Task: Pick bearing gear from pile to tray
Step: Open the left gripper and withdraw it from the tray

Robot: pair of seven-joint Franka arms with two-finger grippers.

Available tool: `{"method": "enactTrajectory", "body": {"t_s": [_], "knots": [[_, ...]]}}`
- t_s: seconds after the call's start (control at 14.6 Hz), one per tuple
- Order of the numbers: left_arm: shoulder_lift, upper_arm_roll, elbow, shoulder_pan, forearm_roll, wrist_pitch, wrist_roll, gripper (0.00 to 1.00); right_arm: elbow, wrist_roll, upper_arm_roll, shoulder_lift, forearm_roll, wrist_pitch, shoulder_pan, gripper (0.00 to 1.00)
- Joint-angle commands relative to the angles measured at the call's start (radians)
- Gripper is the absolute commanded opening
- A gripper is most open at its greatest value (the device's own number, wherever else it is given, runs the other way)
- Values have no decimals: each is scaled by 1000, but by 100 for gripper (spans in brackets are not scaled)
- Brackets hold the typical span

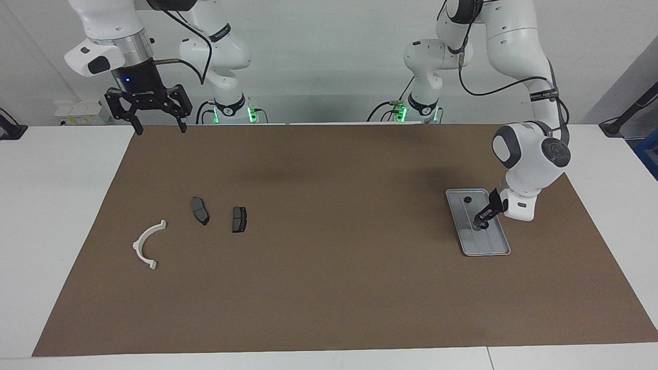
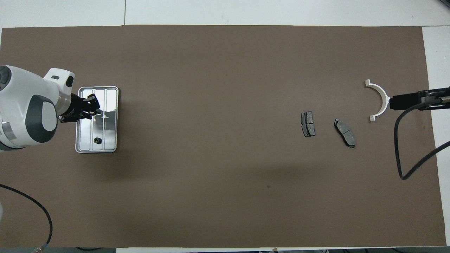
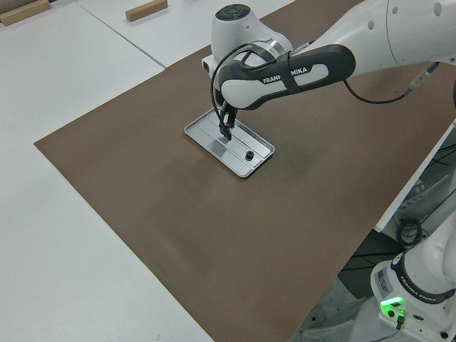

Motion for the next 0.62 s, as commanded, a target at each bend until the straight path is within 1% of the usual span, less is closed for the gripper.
{"method": "enactTrajectory", "body": {"t_s": [0.0, 0.14, 0.41, 0.48, 0.55], "knots": [[12, -12, -6, 4, 6, 36, 7, 0, -19, 0, 16, -13, 17, -10, -32, 100], [19, -12, -7, -2, 4, 43, -1, 0, -23, 0, 16, -1, 17, -9, -34, 100], [19, -12, -10, -1, 4, 52, 1, 2, -13, 0, 17, 49, 15, -3, -46, 100], [19, -12, -10, -1, 4, 52, -1, 6, -10, 0, 16, 51, 15, -4, -45, 100], [17, -11, -12, -1, 4, 49, -1, 32, -10, -2, 16, 53, 11, -10, -45, 100]]}}
